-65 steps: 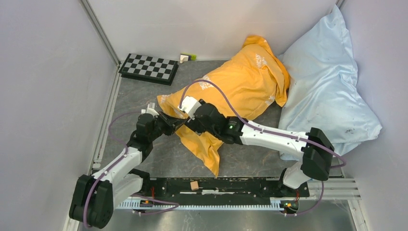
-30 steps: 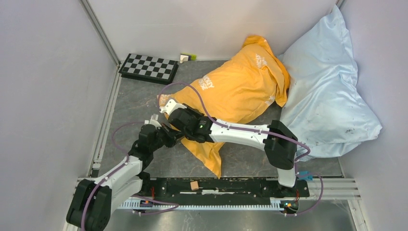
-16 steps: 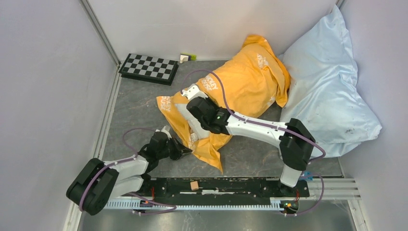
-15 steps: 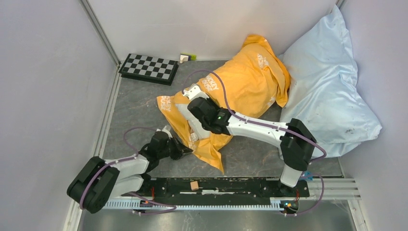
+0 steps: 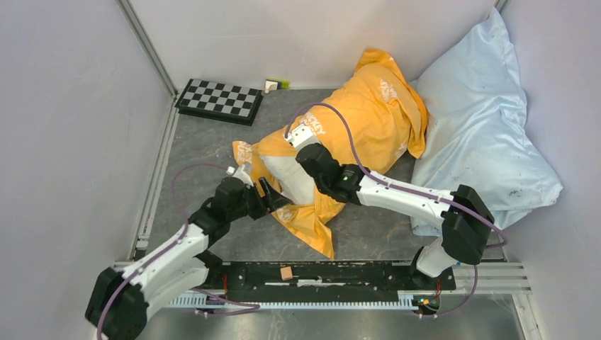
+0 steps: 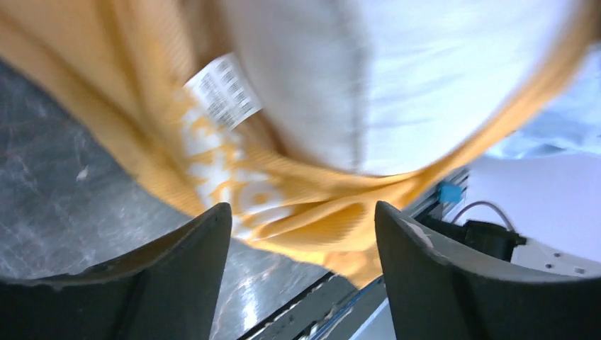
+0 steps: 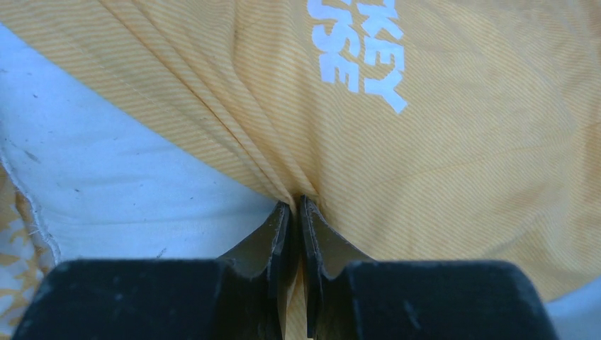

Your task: Remove the pillowcase from the pillow

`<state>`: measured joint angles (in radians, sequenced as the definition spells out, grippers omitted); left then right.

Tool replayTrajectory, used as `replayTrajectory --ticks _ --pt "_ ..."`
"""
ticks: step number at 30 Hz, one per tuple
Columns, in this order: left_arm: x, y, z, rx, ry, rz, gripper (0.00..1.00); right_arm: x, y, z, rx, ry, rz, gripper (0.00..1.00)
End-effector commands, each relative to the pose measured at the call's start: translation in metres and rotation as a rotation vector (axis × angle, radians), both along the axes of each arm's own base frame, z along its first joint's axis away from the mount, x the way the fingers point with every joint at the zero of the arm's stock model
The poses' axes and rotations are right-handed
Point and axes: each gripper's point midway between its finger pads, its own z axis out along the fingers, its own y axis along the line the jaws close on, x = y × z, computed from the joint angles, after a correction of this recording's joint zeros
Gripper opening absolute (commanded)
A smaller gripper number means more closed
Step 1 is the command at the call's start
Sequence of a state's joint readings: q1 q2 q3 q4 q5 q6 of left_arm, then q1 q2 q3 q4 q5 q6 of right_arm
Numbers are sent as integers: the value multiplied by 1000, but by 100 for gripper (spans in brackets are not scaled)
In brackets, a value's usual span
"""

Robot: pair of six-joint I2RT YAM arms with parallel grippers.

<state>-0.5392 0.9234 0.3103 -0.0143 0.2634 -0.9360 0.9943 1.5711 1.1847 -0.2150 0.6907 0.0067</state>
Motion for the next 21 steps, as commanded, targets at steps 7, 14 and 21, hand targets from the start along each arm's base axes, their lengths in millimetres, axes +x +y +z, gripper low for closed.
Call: replayTrajectory --ticks 7,14,21 --pt "36 23 80 4 -291 167 100 -2 -5 12 68 -5 28 16" --pt "85 21 84 15 -335 284 100 -6 5 14 104 7 78 17" --pt "130 5 94 -142 -386 266 100 -12 12 12 93 22 157 18"
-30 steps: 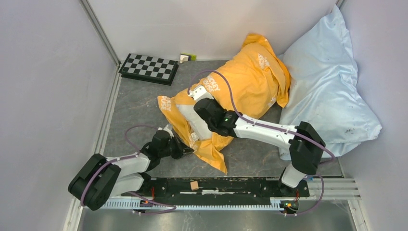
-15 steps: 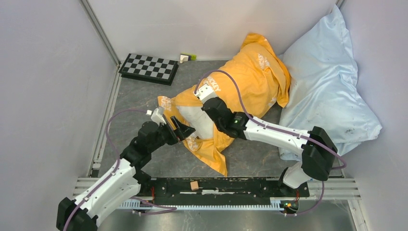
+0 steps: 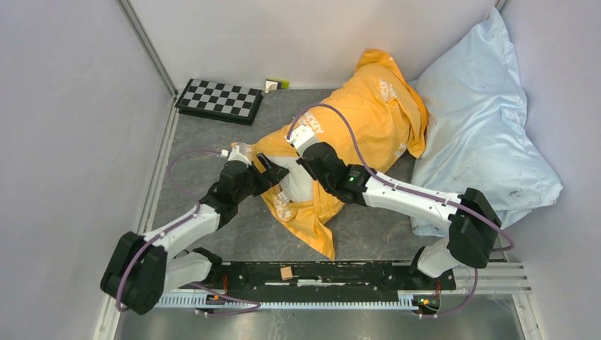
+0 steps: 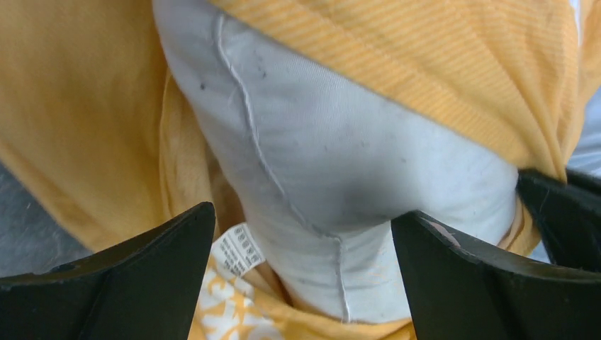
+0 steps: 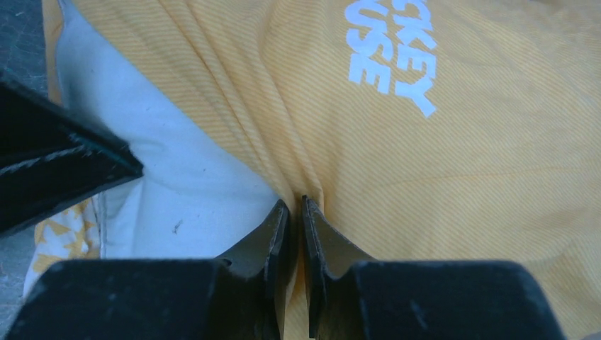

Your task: Remove the pillowcase from the pillow

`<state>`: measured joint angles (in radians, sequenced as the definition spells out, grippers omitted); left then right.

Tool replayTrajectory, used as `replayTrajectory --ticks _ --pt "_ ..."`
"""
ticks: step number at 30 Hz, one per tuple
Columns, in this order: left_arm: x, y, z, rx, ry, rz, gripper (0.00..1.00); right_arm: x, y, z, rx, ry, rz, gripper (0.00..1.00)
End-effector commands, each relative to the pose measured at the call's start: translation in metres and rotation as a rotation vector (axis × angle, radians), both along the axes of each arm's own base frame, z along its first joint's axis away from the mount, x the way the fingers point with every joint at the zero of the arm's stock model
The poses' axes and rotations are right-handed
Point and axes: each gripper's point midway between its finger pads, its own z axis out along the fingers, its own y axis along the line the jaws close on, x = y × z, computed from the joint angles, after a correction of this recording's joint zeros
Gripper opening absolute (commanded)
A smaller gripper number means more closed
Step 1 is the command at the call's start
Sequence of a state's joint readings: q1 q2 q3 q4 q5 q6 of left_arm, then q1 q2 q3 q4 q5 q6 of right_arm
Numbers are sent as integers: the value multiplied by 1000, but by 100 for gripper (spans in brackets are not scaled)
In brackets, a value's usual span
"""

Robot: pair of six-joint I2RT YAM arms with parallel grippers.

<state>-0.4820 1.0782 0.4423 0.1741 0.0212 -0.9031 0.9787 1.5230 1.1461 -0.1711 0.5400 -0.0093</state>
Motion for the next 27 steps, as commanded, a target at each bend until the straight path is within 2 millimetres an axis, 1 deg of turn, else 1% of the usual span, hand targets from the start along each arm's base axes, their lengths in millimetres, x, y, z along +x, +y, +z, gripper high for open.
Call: replayTrajectory --ticks 1,2,3,4,6,7,9,10,12,16,18,20,22,24,27 --pt "44 -14 53 -210 -181 -14 100 -5 -2 10 20 -15 46 18" --pt "48 -14 52 -234 -176 -21 100 -5 -1 10 20 -16 55 18" --pt "52 -15 47 -246 -157 -27 97 -6 1 11 22 -15 68 19" --pt "56 -16 46 -258 -154 -43 91 -7 3 12 25 -16 83 20" --pt "59 -20 41 -282 -152 -79 66 -10 15 14 30 -8 153 27" --pt "58 -23 43 -295 -171 -103 52 -13 23 16 35 -3 201 32" --pt "52 -30 51 -312 -227 -173 26 -12 35 20 48 3 243 38" --pt "51 -32 50 -310 -232 -186 17 -9 38 25 53 -2 239 40" --pt "48 -31 47 -295 -236 -196 6 -4 46 29 53 -4 239 46" --pt "40 -28 57 -257 -302 -224 5 2 64 41 72 -19 266 68" --pt "36 -25 62 -223 -326 -233 5 7 69 43 73 -29 262 74" --pt "32 -22 64 -177 -333 -237 2 12 74 46 70 -37 247 75" --pt "28 -18 67 -140 -346 -239 2 17 77 51 76 -47 227 75" --pt "22 -17 75 -124 -373 -245 2 21 81 54 80 -54 215 72" --pt "15 -16 79 -101 -383 -259 2 27 82 59 78 -68 186 66"
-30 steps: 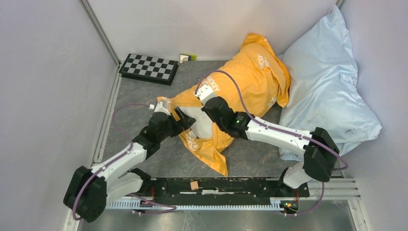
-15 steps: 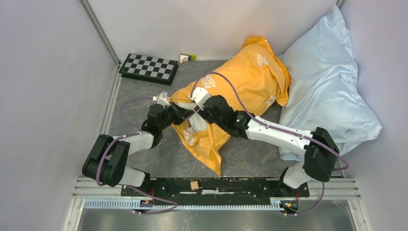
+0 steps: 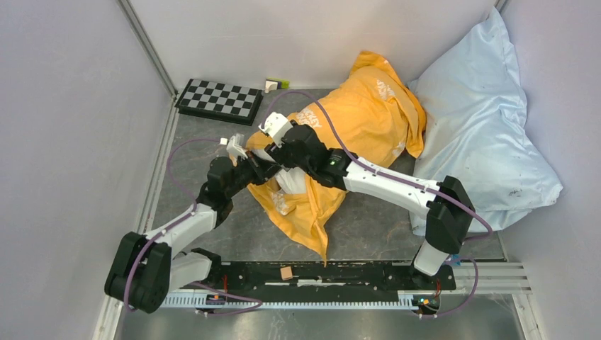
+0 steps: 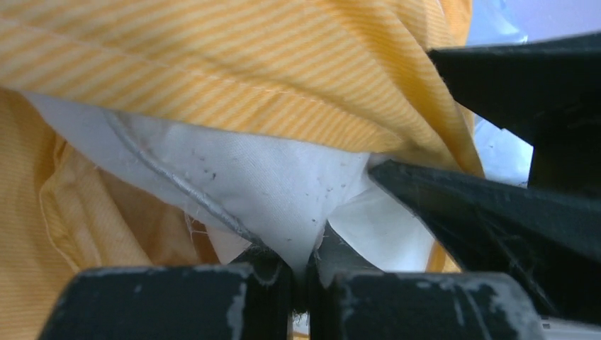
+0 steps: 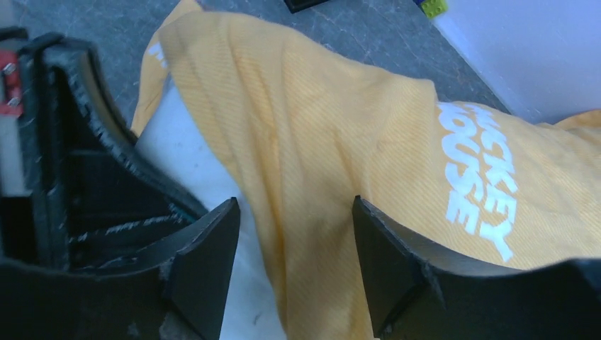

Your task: Remove the pillowcase from the pillow

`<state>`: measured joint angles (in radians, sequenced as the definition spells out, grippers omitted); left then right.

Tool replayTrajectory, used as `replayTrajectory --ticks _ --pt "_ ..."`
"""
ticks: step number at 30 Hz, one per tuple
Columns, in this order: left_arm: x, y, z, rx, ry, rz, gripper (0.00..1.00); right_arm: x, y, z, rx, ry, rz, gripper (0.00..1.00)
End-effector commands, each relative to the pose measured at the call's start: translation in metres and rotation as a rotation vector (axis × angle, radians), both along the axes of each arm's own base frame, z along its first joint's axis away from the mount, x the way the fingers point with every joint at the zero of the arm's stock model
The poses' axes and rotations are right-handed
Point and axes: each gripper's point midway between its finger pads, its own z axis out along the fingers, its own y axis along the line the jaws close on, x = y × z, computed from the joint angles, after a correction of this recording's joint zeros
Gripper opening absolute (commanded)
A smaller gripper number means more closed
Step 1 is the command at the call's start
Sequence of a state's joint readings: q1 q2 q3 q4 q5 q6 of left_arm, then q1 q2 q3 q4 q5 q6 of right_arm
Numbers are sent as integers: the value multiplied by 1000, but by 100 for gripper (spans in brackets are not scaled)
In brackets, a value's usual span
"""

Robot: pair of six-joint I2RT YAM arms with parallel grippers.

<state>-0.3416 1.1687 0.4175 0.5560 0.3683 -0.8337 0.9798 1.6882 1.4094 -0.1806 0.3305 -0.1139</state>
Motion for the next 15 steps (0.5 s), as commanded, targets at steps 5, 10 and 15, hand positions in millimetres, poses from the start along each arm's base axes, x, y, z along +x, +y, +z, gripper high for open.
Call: replayTrajectory --ticks 5,10,15 --pt "-10 0 35 91 -157 -50 2 24 -13 47 79 -127 -181 41" --pt "-22 -2 43 114 -182 -77 2 34 -17 55 58 -169 -220 35" --pt "-31 -3 58 91 -214 -88 2 40 -1 46 30 -133 -193 38"
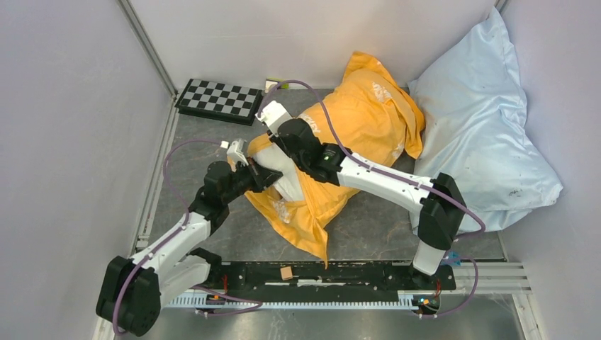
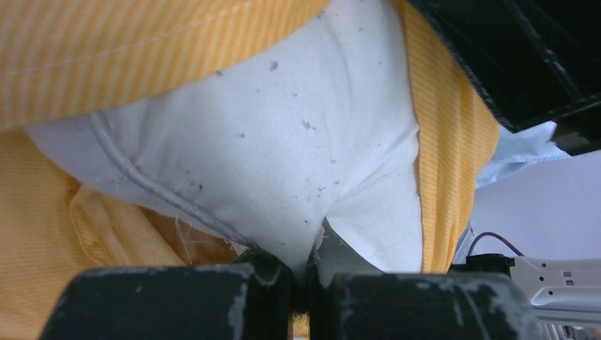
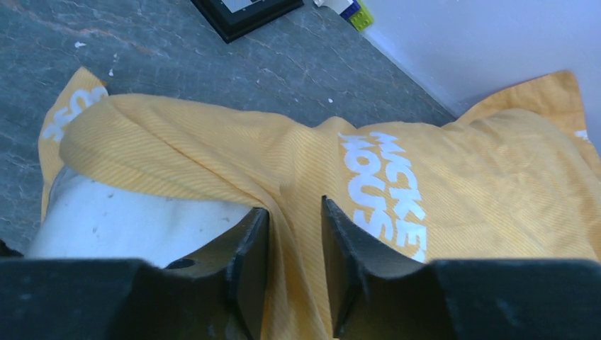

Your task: Remove the pillowcase from the pillow

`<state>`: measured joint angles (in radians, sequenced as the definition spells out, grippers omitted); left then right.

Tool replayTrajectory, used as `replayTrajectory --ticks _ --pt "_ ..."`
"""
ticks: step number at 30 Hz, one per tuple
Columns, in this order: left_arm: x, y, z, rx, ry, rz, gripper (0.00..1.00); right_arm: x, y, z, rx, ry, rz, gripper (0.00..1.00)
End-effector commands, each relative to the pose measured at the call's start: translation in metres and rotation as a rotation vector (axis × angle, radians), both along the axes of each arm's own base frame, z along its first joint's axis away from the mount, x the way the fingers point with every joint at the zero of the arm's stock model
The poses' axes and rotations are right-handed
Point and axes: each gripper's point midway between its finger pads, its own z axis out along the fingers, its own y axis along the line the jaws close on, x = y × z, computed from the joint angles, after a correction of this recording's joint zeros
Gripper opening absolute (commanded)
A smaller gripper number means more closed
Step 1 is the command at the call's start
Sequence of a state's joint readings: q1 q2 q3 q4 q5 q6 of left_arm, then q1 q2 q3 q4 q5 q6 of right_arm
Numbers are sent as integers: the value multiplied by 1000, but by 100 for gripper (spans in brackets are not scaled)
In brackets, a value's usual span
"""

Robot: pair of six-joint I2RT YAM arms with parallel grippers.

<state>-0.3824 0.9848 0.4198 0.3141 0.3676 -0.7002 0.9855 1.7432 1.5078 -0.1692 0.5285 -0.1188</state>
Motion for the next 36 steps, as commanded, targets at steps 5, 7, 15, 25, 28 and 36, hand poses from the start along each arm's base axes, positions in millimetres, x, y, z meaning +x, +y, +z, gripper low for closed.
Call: replayTrajectory --ticks 5,7,15,25,28,36 --pt "1 -6 58 -29 -157 -39 2 5 37 15 66 6 110 55" --pt "1 -7 57 -22 -139 -40 2 5 42 10 42 21 130 52" --pt "-5 -5 74 -17 -138 -45 2 46 0 -13 -94 12 -106 7" --pt "-20 3 115 34 -174 -61 2 118 -112 -46 -132 88 -406 0" --pt "-25 11 130 79 -191 -45 2 128 -143 -59 -127 128 -468 0" --pt "-23 29 143 161 -162 30 2 122 -212 -48 -127 109 -651 3"
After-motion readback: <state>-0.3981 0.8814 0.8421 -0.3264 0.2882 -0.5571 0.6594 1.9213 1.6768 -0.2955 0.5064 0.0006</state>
